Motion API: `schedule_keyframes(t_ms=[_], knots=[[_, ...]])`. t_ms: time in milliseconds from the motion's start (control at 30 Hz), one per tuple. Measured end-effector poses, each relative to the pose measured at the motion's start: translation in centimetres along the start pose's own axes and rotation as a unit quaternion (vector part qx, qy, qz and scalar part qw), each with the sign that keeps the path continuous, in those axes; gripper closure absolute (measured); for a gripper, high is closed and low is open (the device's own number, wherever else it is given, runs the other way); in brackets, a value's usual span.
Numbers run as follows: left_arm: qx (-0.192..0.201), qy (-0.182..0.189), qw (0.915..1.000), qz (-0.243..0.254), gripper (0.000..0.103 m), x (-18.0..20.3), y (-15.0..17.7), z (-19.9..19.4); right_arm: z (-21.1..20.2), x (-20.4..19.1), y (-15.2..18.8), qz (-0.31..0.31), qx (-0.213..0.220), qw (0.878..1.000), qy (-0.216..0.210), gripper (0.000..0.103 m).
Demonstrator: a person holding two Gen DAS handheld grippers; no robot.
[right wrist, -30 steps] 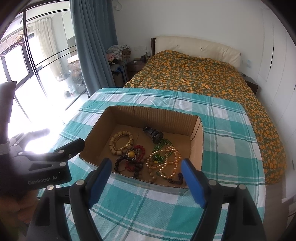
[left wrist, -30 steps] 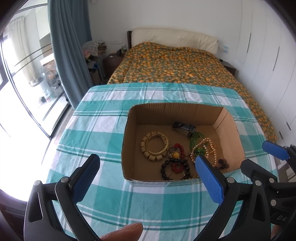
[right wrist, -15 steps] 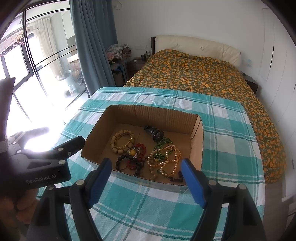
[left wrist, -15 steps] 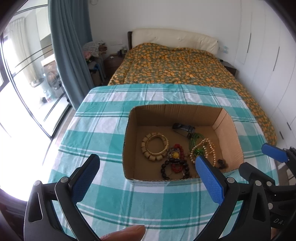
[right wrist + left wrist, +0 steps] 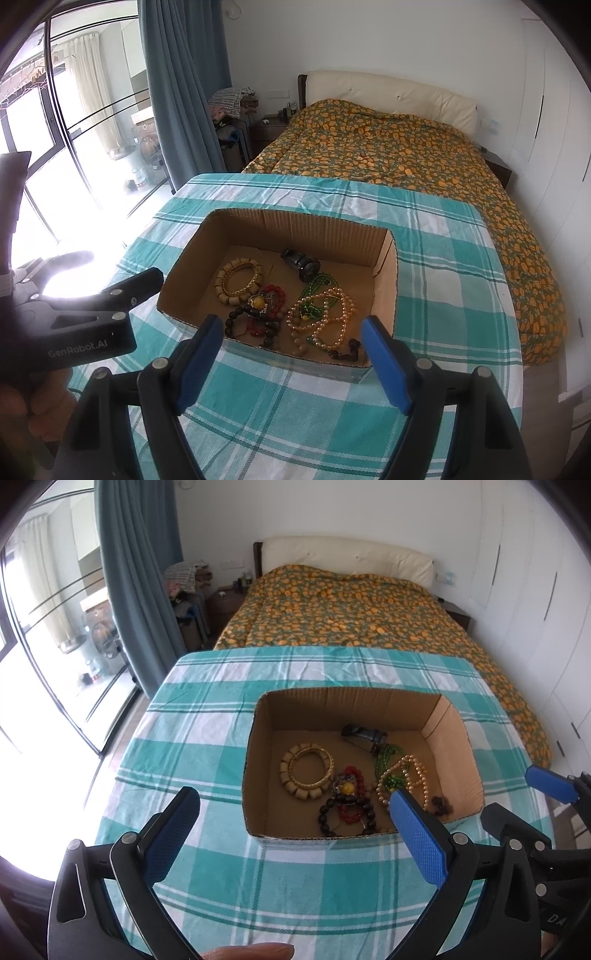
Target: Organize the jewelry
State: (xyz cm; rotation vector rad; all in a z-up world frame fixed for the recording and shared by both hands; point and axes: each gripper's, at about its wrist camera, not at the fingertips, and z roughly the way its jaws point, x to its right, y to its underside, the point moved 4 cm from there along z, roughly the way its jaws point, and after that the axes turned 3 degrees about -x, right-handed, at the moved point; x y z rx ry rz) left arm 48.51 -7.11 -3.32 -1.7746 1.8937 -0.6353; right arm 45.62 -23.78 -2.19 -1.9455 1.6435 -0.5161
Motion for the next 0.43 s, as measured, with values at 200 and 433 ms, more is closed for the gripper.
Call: schedule_keyframes(t_ms=[200,433], knots=[[-0.006,0.009,0.9999,0.001,0.001,0.09,0.06,0.22,0.08,0.16,0.11,0.001,-0.002,1.000,0.003,0.024],[-0.002,0.011,0.9999,0.009,0.001,0.31,0.48,0.24,0.10,0.22,0.15,0.001,-0.003,1.000,0.004,0.024]])
